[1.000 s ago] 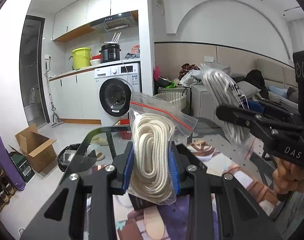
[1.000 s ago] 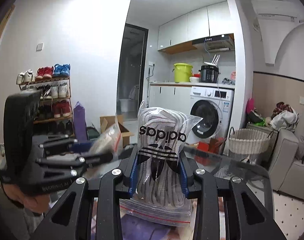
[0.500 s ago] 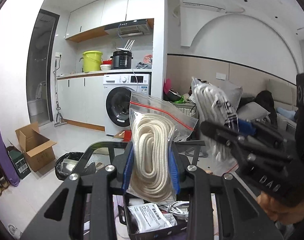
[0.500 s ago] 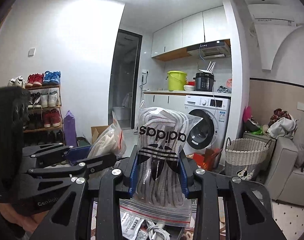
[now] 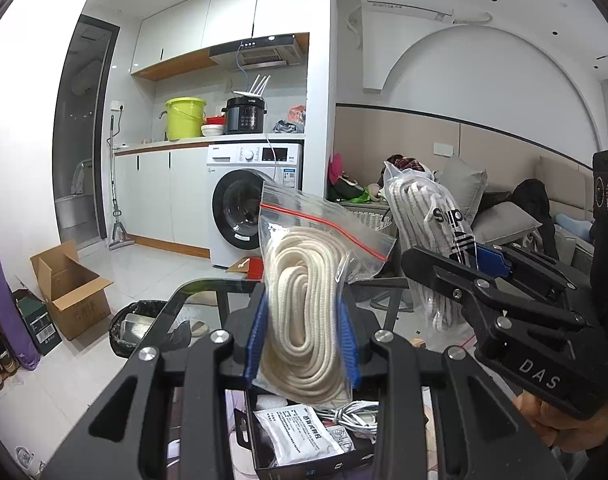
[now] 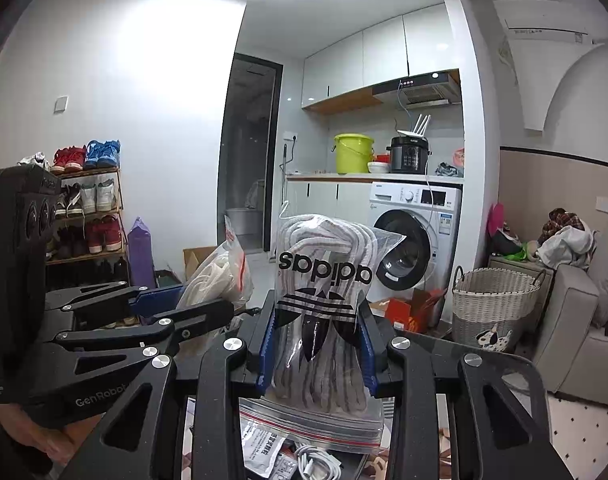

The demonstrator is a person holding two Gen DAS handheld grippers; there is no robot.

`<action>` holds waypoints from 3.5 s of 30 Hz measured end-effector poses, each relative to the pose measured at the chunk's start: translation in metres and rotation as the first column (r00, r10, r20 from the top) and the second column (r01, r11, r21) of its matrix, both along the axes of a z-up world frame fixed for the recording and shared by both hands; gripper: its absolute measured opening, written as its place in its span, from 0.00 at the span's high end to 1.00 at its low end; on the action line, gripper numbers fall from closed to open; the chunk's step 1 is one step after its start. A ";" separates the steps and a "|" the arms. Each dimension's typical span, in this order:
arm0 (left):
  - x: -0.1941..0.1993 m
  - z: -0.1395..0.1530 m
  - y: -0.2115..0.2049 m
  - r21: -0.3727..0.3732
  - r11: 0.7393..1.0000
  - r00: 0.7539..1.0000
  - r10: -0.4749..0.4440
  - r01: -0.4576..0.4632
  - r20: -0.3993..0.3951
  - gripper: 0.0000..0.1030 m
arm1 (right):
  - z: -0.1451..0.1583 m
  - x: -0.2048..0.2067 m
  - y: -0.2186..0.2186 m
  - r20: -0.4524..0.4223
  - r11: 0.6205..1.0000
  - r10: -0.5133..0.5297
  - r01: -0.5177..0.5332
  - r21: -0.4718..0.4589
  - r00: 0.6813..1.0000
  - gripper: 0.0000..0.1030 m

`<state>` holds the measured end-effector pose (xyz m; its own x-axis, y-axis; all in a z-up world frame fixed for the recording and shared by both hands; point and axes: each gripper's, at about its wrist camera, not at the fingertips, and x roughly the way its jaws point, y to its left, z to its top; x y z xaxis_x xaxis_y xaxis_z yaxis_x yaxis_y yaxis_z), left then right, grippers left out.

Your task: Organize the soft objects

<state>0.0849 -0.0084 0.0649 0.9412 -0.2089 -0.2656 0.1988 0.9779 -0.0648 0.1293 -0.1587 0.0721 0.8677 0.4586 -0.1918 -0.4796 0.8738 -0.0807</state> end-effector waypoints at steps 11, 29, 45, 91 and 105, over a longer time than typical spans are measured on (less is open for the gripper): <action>0.024 -0.010 0.000 -0.014 1.000 0.989 0.010 -0.013 -0.149 0.70 | -0.010 0.023 0.008 -0.145 0.999 -0.013 0.008 -0.031 0.989 0.67; 0.068 -0.058 -0.007 0.035 0.999 0.895 0.009 0.008 -0.447 0.70 | -0.084 0.086 0.015 -0.508 0.989 -0.060 -0.017 -0.144 0.859 0.67; 0.085 -0.094 -0.019 0.057 0.998 0.819 0.023 0.012 -0.573 0.70 | -0.146 0.104 0.037 -0.580 0.960 -0.070 -0.102 -0.259 0.812 0.67; -0.057 -0.050 -0.011 0.119 0.991 0.993 0.077 -0.067 -0.086 0.11 | -0.071 -0.073 -0.034 -0.258 0.997 -0.071 0.060 -0.052 0.964 0.14; -0.083 -0.071 0.012 0.046 0.990 0.985 0.141 -0.137 -0.102 0.10 | -0.073 -0.099 -0.060 -0.188 0.993 -0.107 0.116 0.036 0.976 0.06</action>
<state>0.0019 0.0038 -0.0062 0.9267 -0.0660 -0.3699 0.0551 0.9977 -0.0398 0.0308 -0.2186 -0.0008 0.8654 0.3729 -0.3348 -0.3816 0.9234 0.0420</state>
